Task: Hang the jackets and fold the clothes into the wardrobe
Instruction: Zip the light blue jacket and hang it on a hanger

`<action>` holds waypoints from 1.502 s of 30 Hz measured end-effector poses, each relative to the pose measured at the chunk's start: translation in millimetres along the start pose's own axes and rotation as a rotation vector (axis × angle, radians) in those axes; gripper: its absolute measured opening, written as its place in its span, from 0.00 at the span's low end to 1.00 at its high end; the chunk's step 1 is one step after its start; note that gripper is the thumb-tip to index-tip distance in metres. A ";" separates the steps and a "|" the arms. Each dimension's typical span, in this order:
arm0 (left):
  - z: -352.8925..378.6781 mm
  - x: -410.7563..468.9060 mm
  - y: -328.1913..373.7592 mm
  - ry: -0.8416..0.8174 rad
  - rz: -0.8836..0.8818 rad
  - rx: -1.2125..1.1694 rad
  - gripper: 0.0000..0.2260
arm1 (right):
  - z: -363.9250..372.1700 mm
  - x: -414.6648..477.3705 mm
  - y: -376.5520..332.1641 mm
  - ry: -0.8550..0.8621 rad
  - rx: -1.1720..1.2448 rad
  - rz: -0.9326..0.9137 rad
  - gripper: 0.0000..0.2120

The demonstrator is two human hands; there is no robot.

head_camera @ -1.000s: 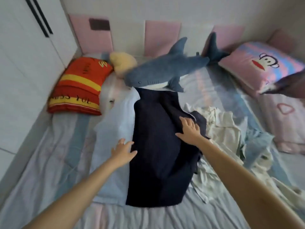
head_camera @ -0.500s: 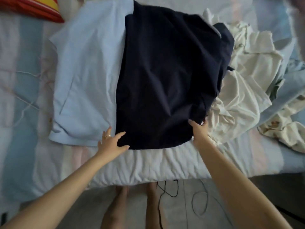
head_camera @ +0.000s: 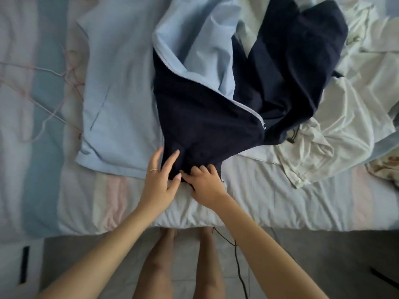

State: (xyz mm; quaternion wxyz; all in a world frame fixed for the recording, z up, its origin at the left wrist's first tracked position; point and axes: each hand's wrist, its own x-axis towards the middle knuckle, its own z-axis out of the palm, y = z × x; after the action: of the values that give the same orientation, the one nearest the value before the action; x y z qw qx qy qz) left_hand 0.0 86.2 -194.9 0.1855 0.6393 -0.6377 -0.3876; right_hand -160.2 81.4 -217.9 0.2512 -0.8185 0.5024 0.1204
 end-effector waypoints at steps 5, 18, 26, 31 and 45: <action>18.9 7.3 -6.3 -0.308 0.077 0.214 0.28 | -12.2 -34.4 23.2 0.328 0.905 0.347 0.10; 17.6 -11.0 -3.6 -0.291 -0.134 -0.106 0.22 | -95.7 -13.1 104.4 0.768 1.781 0.907 0.09; 20.0 4.1 55.7 -0.433 -0.240 -0.494 0.20 | -112.3 -112.9 53.9 1.590 0.571 0.809 0.10; 37.2 12.8 106.3 -0.439 -0.326 -0.761 0.18 | -58.6 -129.0 27.5 0.800 0.249 0.451 0.31; -0.6 -14.6 42.9 -0.184 -0.608 -1.114 0.13 | -21.2 -65.9 -25.7 0.374 1.251 0.492 0.22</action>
State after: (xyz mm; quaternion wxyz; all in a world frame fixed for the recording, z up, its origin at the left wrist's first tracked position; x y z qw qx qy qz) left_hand -26.7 95.0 -159.3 0.3161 0.5634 -0.1442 -0.7495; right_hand -169.4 129.8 -162.8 0.5502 -0.3894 0.6830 -0.2812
